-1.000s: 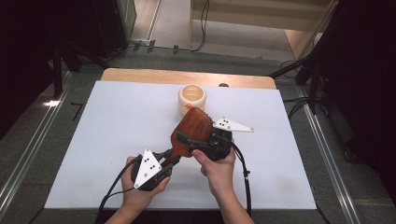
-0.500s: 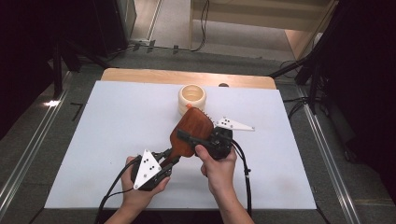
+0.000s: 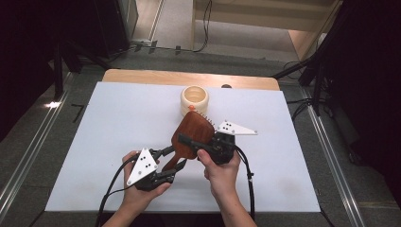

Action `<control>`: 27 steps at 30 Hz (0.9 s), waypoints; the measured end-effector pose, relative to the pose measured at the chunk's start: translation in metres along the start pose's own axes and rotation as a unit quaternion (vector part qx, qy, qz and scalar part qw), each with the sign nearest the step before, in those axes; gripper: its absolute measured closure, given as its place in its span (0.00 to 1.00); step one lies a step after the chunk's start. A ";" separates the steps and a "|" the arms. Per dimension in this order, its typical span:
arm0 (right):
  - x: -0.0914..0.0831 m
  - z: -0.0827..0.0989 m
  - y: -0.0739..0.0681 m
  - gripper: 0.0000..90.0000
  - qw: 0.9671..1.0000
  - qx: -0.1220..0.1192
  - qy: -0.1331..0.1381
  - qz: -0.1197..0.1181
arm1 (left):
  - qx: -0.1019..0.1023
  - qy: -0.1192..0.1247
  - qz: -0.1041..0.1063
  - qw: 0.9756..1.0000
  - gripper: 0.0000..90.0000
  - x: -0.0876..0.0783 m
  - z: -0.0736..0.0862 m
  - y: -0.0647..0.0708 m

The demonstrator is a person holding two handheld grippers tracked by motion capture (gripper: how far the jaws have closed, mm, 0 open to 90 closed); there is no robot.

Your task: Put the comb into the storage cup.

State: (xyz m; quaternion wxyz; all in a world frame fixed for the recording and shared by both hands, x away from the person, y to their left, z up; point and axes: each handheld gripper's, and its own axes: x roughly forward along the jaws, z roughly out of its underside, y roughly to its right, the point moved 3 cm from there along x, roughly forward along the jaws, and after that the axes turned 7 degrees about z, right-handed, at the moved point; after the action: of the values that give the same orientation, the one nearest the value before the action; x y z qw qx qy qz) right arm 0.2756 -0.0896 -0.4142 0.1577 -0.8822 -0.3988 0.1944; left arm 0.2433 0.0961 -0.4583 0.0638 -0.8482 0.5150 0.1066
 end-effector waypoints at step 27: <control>-0.010 -0.012 0.005 0.60 0.999 -0.025 0.026 0.022 | -0.049 0.011 -0.044 0.998 0.00 -0.050 0.015 -0.043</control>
State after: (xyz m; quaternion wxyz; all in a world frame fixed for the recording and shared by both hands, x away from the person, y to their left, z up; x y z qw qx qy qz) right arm 0.2780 -0.1017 -0.4038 0.1416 -0.8993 -0.3794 0.1654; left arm 0.2572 0.1626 -0.4607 0.0211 -0.8734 0.4718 0.1190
